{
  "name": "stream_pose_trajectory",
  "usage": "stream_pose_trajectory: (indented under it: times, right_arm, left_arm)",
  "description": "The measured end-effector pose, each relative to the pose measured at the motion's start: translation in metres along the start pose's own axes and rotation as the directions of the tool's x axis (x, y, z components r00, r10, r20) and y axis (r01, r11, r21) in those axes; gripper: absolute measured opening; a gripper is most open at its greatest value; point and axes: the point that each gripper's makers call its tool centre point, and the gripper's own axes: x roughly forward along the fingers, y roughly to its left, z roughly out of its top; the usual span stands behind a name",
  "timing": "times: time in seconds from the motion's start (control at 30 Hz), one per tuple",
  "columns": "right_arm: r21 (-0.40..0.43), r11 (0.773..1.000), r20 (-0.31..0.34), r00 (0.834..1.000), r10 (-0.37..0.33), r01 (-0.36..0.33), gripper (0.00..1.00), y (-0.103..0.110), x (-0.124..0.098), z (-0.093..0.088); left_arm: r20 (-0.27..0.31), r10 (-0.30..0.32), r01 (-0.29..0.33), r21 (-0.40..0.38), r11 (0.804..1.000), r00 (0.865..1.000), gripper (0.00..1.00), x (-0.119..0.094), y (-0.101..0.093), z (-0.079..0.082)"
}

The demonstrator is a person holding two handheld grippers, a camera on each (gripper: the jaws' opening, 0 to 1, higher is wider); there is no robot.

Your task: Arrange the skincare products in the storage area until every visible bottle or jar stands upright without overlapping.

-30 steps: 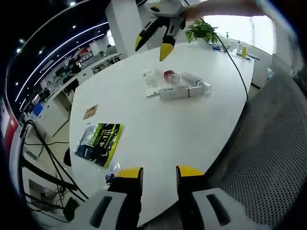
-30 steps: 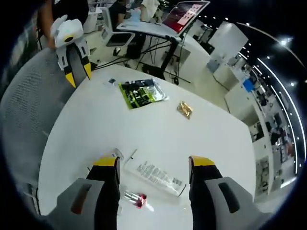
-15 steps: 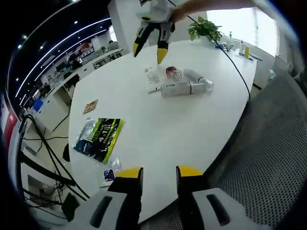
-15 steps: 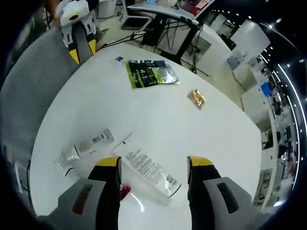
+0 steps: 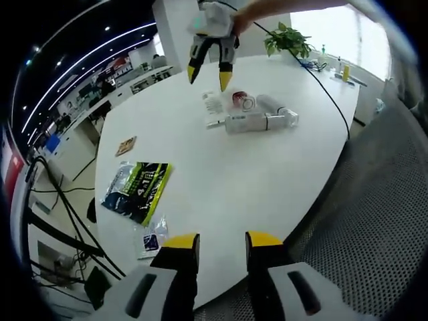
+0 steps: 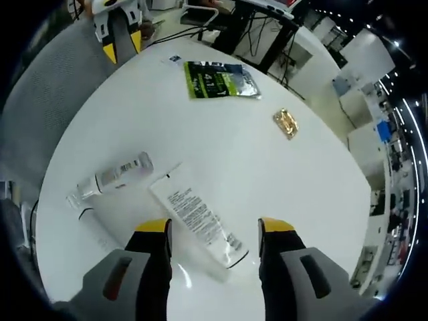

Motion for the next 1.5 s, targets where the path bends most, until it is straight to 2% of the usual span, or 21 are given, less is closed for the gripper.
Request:
stream_pose_trajectory:
  times: [0.13,0.53,0.77,1.1,1.5]
  right_arm:
    - [-0.033,0.999,-0.041,0.999,0.02,-0.021,0.49,-0.001,0.008,-0.007]
    - [-0.096,0.992,-0.106,0.992,0.075,-0.085,0.47,0.001,0.03,-0.013]
    - [-0.125,0.982,-0.154,0.981,0.121,-0.141,0.46,0.006,0.039,-0.022]
    - [-0.185,0.963,-0.226,0.962,0.151,-0.194,0.4,0.014,0.053,-0.035]
    - [-0.203,0.953,-0.247,0.954,0.172,-0.224,0.4,0.015,0.056,-0.036]
  left_arm:
    - [-0.005,-0.002,0.002,-0.003,1.0,1.0,0.28,0.0,0.0,-0.001]
    - [-0.005,-0.002,0.002,-0.012,1.0,1.0,0.28,0.001,0.0,-0.002]
    - [-0.007,-0.005,0.005,-0.017,1.0,1.0,0.28,0.001,0.0,-0.002]
    - [-0.013,-0.007,0.006,-0.021,1.0,1.0,0.27,0.001,0.001,-0.004]
    - [-0.016,-0.008,0.007,-0.023,1.0,1.0,0.27,0.002,0.001,-0.005]
